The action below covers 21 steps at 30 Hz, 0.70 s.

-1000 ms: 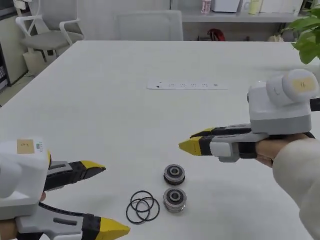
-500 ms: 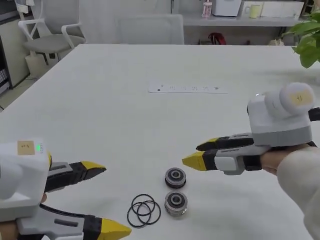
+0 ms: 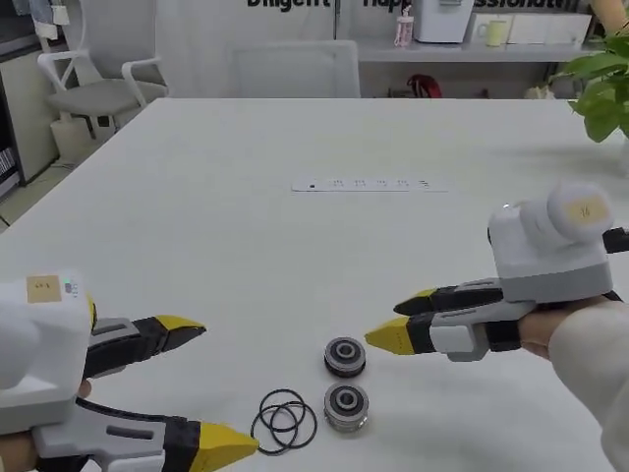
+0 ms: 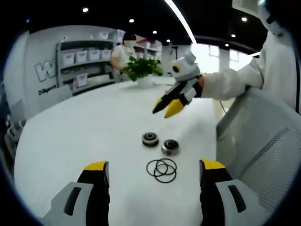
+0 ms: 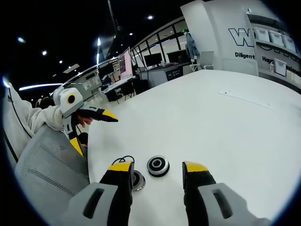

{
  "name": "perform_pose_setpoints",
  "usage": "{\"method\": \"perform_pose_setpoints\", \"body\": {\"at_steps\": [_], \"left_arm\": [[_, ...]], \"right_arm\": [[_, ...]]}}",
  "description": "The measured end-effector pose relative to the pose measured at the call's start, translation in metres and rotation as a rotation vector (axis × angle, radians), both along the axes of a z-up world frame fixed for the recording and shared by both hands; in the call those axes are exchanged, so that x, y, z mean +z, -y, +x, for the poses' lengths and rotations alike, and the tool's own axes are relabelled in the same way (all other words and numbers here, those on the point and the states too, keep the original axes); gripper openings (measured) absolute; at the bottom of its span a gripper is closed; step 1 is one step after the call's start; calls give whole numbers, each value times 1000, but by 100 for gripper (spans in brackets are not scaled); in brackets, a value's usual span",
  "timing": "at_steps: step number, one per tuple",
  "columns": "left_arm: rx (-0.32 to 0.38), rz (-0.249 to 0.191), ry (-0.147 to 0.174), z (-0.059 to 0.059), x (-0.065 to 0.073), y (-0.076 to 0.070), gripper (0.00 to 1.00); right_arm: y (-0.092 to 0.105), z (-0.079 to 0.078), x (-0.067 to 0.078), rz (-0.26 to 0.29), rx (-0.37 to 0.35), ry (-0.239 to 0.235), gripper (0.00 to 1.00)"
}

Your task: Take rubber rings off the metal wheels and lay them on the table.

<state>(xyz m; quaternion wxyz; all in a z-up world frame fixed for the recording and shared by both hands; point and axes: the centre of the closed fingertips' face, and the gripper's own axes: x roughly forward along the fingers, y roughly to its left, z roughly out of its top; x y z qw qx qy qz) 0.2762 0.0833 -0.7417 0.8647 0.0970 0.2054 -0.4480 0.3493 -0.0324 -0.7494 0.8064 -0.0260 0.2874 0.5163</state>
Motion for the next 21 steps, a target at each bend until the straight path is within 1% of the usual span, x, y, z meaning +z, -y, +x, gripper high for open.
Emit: {"method": "perform_pose_setpoints", "body": {"at_steps": [3, 9, 14, 18, 21], "left_arm": [[11, -18, 6, 3, 5, -1, 80], [26, -30, 21, 7, 13, -4, 80], [24, -23, 28, 9, 16, -5, 80], [12, -9, 36, 11, 20, -4, 81], [9, -8, 41, 13, 24, -4, 81]], "right_arm": [[2, 0, -2, -3, -4, -5, 38], [6, 2, -4, -2, -13, -12, 38], [9, 1, -7, -7, -10, -17, 39], [10, 0, -9, -13, -6, -15, 41], [10, -1, -11, -20, 2, -13, 42]]}}
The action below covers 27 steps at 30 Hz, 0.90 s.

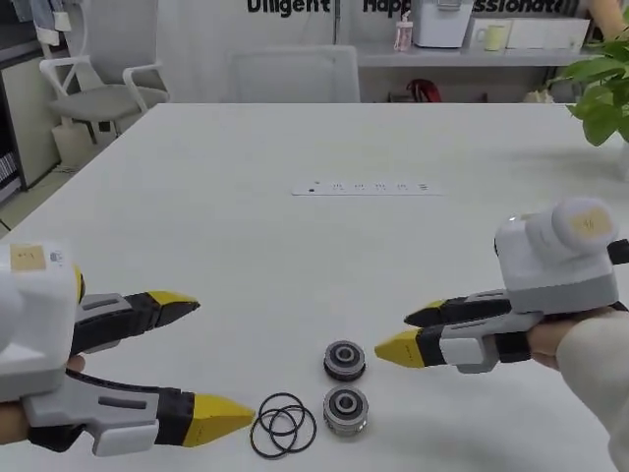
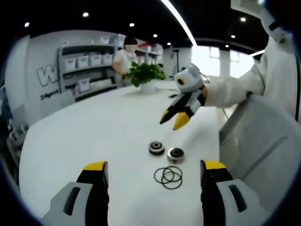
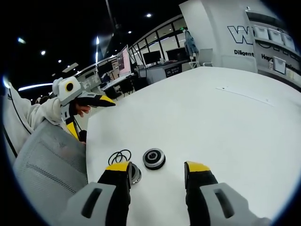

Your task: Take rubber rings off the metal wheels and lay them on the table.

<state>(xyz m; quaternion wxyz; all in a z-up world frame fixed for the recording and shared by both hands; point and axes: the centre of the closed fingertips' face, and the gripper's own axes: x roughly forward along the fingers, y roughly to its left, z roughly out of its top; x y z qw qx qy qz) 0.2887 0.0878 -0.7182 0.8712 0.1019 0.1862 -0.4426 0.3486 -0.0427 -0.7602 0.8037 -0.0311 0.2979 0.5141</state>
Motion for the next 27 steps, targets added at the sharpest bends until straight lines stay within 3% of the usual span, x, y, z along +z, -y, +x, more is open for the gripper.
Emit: {"method": "perform_pose_setpoints", "body": {"at_steps": [6, 15, 27], "left_arm": [[-15, 12, 13, 4, 9, 1, 82], [-52, 18, 43, 9, 28, 8, 84], [-76, 10, 110, 18, 63, 13, 86]], "right_arm": [[-1, -3, -4, -21, 25, 12, 50], [0, -3, -9, -54, 63, 31, 54], [2, -3, -11, -60, 64, 32, 55]]}}
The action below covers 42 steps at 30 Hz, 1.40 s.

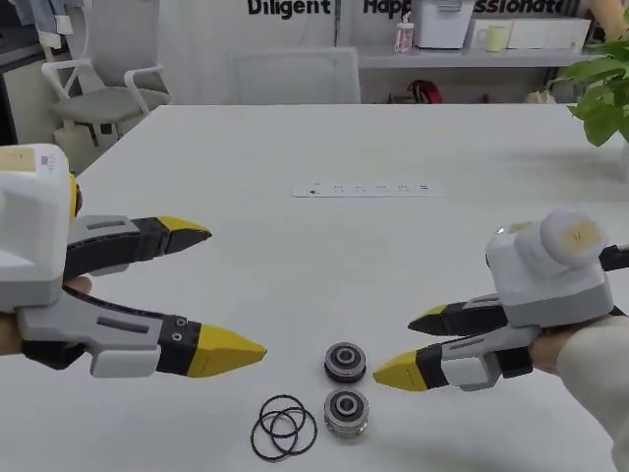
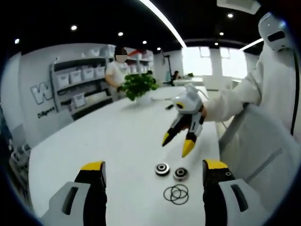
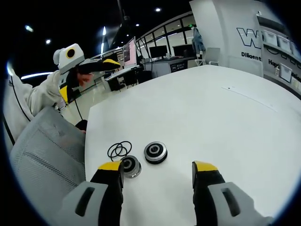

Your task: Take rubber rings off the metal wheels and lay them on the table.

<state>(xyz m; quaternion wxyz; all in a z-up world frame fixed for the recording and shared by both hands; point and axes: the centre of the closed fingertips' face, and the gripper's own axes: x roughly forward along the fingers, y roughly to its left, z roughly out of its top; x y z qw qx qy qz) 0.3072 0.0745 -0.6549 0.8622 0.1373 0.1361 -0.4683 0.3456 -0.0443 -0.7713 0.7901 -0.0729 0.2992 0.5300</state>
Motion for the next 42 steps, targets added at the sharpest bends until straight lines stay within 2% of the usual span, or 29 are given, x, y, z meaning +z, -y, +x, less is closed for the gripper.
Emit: {"method": "perform_pose_setpoints", "body": {"at_steps": [7, 13, 17, 20, 26, 35, 42], "left_arm": [[-31, 14, 25, 8, 11, 9, 85], [-50, 4, 51, 18, 23, 20, 84], [-66, 12, 75, 25, 29, 28, 84], [-74, -3, 97, 31, 36, 33, 83], [-79, -39, 120, 41, 44, 42, 82], [-79, -40, 118, 51, 35, 47, 79], [-82, -62, 91, 55, 22, 56, 75]], "right_arm": [[-1, 0, 3, 12, -2, 2, 55], [0, 1, 4, 21, -9, 3, 55], [1, 2, 5, 27, -15, 3, 55], [1, 3, 5, 33, -20, 4, 55], [1, 4, 6, 37, -24, 3, 54], [3, 5, 5, 46, -34, -1, 54], [0, 5, 6, 61, -44, -5, 53]]}}
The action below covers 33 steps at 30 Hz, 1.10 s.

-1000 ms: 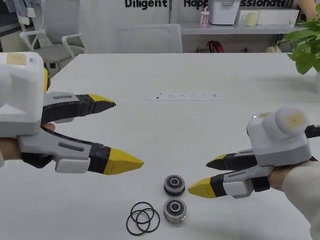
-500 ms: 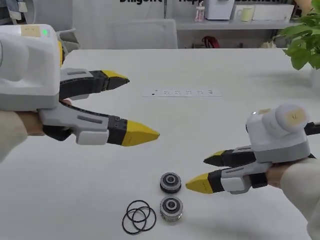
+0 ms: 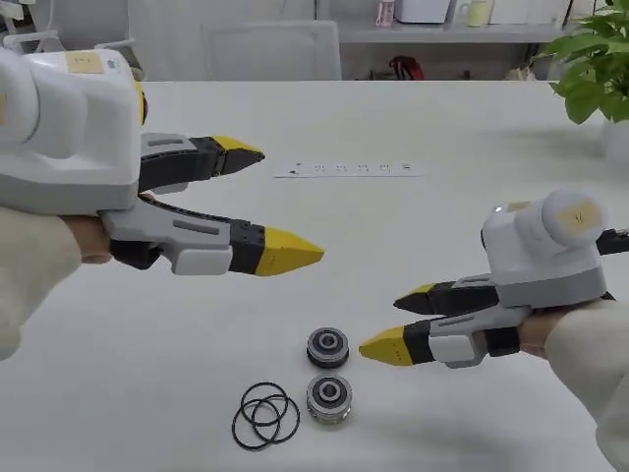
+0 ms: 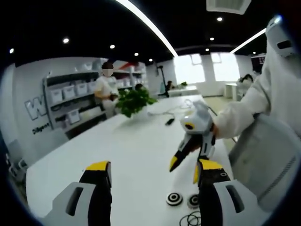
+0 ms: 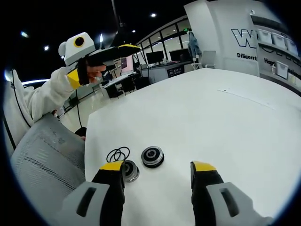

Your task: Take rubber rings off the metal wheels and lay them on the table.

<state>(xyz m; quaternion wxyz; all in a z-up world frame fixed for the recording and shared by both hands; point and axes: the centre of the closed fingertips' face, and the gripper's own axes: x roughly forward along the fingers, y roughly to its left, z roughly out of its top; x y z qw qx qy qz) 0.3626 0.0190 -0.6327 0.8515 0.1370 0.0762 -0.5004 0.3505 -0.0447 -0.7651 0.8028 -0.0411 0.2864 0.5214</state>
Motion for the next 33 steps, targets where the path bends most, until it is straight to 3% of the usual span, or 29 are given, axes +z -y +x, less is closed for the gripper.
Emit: {"method": "perform_pose_setpoints", "body": {"at_steps": [7, 10, 15, 21, 27, 33], "left_arm": [[13, -23, -2, 5, -13, 6, 73], [21, -30, -17, 7, -25, 7, 72], [4, -11, -46, 4, -45, 10, 71], [5, -11, -46, 5, -53, 13, 66], [19, 13, -59, 7, -69, 13, 61], [8, 45, -66, 4, -88, 16, 49]], "right_arm": [[-4, -1, 0, 14, -2, 5, 52], [-5, 0, -1, 15, -5, 8, 51], [-4, 1, -5, 14, -12, -8, 50], [-3, 3, -7, 13, -21, -11, 49], [-3, 5, -9, 18, -32, -13, 48], [-5, 5, -12, 20, -32, -16, 47]]}}
